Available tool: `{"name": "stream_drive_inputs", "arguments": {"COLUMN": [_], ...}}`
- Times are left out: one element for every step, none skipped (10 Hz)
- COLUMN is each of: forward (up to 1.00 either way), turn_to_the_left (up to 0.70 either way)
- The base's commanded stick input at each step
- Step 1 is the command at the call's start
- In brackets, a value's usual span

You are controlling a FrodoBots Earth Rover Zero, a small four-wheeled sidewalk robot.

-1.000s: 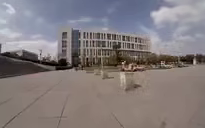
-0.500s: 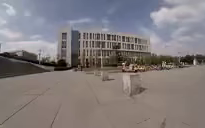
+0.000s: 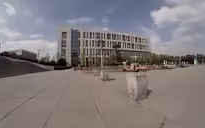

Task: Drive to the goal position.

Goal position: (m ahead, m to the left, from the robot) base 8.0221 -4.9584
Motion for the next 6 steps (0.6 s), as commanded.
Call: {"name": "stream_drive_inputs", "arguments": {"forward": [0.70,0.70,0.70,0.70,0.70,0.70], "turn_to_the_left": [0.00,0.00,0.00,0.00,0.00,0.00]}}
